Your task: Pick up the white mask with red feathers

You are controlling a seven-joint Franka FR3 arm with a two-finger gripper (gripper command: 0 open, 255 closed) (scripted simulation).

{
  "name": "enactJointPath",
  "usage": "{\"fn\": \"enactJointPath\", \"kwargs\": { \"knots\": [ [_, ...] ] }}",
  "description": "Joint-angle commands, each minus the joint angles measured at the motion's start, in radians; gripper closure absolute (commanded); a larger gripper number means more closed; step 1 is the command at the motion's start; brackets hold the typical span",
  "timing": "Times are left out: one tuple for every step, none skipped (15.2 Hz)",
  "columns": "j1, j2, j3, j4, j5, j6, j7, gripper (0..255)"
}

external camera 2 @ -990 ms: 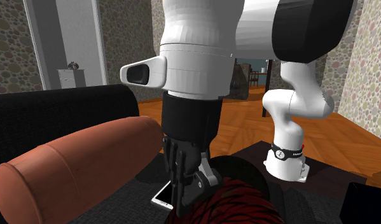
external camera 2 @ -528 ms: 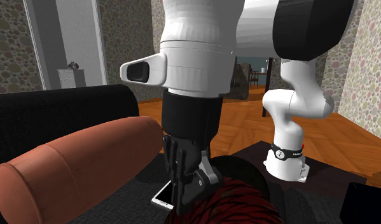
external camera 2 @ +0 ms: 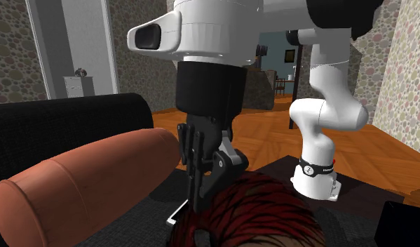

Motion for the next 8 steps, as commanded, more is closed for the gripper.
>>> {"fn": "enactJointPath", "kwargs": {
  "knots": [
    [0.0, -0.006, 0.0, 0.018, 0.002, -0.023, -0.003, 255],
    [0.0, -0.007, 0.0, 0.029, 0.002, -0.036, -0.004, 255],
    [0.0, -0.008, 0.001, 0.041, 0.003, -0.049, -0.005, 255],
    [0.0, -0.01, 0.001, 0.053, 0.003, -0.062, -0.006, 255],
    [0.0, -0.01, 0.001, 0.065, 0.004, -0.075, -0.007, 255],
    [0.001, -0.011, 0.001, 0.078, 0.004, -0.088, -0.008, 255],
    [0.001, -0.011, 0.001, 0.08, 0.004, -0.09, -0.008, 255],
    [0.001, -0.011, 0.001, 0.08, 0.004, -0.09, -0.008, 255]
  ]
}}
